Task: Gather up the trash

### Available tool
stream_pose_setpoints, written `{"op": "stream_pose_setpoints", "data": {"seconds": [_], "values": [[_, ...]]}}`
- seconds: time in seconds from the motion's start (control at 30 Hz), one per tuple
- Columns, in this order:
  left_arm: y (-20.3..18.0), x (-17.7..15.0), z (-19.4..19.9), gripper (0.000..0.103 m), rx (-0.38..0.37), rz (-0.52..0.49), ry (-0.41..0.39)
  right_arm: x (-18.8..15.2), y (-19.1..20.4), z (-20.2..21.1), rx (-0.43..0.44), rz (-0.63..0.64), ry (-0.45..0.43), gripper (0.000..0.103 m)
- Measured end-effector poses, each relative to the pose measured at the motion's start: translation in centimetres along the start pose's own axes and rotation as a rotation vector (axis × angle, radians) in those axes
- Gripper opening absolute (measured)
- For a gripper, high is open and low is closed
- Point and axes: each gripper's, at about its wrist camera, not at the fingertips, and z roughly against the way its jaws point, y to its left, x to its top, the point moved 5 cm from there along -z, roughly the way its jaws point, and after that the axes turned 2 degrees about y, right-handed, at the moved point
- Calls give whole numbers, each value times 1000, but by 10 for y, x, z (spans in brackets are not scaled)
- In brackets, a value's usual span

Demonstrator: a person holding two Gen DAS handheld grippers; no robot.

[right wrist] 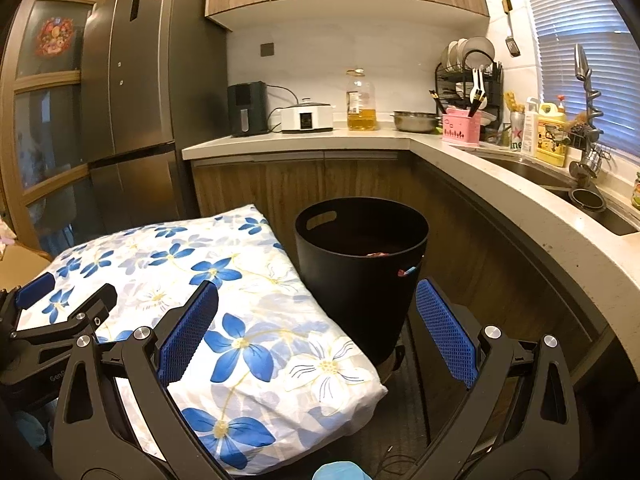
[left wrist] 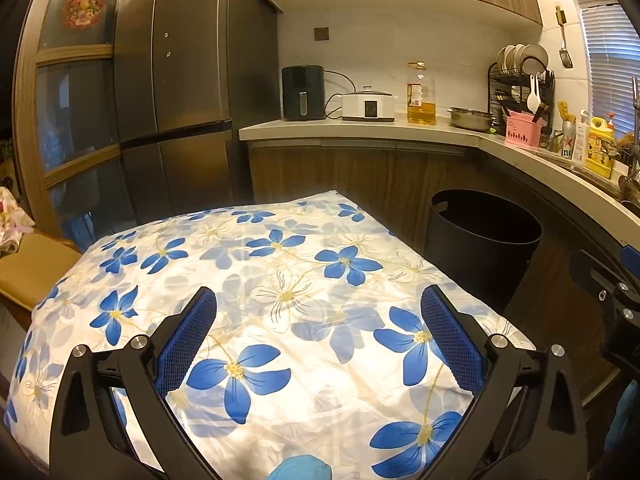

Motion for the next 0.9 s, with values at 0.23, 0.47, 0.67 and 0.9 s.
{"op": "stream_pose_setpoints", "data": {"seconds": [0.23,0.47,0.67,0.9], "values": [[6,-2,1,98,18,9,5,-1,2,1,5,2,1,98],[7,-2,2,98,20,11,4,0,5,2,10,5,-2,98],[8,-2,3,98,21,12,5,0,6,2,13,7,-1,98],[10,-1,2,98,25,14,8,-1,9,3,14,7,0,98]]}}
